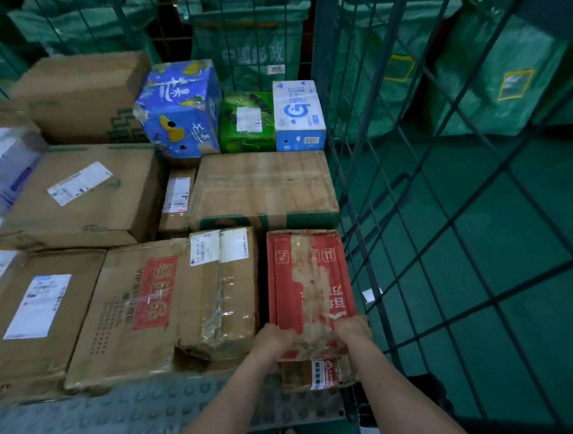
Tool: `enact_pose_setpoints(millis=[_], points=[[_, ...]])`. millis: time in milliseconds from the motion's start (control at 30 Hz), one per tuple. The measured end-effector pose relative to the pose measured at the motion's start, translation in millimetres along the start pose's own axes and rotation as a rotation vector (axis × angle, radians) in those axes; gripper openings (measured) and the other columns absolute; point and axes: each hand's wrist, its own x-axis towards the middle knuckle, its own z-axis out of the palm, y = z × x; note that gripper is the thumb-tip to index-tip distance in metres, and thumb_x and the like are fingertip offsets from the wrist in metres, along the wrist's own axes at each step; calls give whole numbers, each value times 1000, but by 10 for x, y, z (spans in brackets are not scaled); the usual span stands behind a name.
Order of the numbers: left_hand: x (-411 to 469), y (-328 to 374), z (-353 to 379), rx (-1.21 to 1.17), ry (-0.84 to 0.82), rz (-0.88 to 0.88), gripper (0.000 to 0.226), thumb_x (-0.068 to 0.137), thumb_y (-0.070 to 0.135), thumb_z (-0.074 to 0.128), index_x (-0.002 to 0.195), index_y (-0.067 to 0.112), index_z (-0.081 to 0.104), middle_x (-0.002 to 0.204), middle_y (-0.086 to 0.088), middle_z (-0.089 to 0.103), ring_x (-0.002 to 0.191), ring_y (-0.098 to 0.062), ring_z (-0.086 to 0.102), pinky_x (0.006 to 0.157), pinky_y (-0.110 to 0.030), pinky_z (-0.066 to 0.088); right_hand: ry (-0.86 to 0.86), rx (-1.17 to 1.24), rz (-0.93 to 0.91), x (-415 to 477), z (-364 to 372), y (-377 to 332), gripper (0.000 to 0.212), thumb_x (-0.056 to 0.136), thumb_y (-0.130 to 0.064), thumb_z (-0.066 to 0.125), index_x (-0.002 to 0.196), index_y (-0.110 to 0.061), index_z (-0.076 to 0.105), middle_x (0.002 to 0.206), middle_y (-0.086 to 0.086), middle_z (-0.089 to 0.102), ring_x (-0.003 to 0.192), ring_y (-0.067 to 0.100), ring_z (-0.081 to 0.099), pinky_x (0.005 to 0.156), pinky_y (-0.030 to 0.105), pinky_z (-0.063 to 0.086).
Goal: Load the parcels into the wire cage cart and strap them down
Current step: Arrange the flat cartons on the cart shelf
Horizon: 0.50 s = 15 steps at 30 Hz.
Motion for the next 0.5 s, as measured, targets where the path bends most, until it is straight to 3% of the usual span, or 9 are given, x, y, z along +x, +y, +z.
enact_pose_setpoints(millis=[100, 200, 267, 333, 367, 433, 500], points=[[-92, 69, -89, -19, -37, 48, 36, 86, 23, 54, 115, 3, 59, 106, -10, 67, 93, -21, 63, 86, -31, 52, 35, -129, -75, -112, -74, -92, 47, 89, -23, 58, 128, -2, 41, 125, 18, 52, 107, 31, 56, 81, 32, 48], [-171, 111, -167, -49, -29, 100, 14, 93, 14, 49, 92, 10, 62, 82, -1, 65, 73, -14, 63, 64, -25, 50, 69, -184, -152, -218, -117, -186, 50, 90, -30, 57, 129, -3, 42, 126, 18, 51, 113, 31, 53, 87, 31, 47], [-218, 137, -223, -36, -27, 108, 17, 94, 17, 48, 98, 10, 63, 91, -3, 67, 81, -15, 64, 72, -27, 52, 62, -171, -193, -265, -109, -204, 40, 92, -27, 54, 126, -7, 45, 120, 13, 54, 106, 28, 56, 83, 30, 48], [-242, 130, -270, 4, -31, 110, 32, 95, 24, 47, 118, 6, 59, 109, -5, 65, 98, -21, 62, 89, -32, 49, 25, -117, -239, -371, -95, -236, 29, 93, -29, 52, 118, -13, 51, 99, 5, 59, 83, 18, 58, 71, 28, 50], [-310, 138, -322, 12, -11, 107, 35, 95, 26, 47, 122, 4, 56, 113, -5, 61, 102, -22, 59, 90, -29, 47, 4, -99, -260, -397, -73, -269, 28, 93, -31, 52, 116, -15, 51, 98, 4, 61, 83, 18, 60, 74, 29, 51], [-452, 139, -421, 0, 41, 105, 33, 97, 22, 46, 121, 1, 56, 114, -9, 59, 105, -26, 56, 76, -21, 43, -33, -94, -279, -457, -42, -363, 37, 92, -26, 52, 127, -15, 48, 117, 8, 60, 101, 25, 61, 89, 35, 51], [-528, 66, -537, -47, 106, 119, 34, 97, 22, 46, 121, -1, 56, 121, -11, 59, 100, -24, 56, 71, -23, 41, -46, -175, -353, -595, -1, -478, 23, 93, -15, 45, 115, -10, 45, 115, 9, 59, 94, 24, 61, 82, 26, 49]])
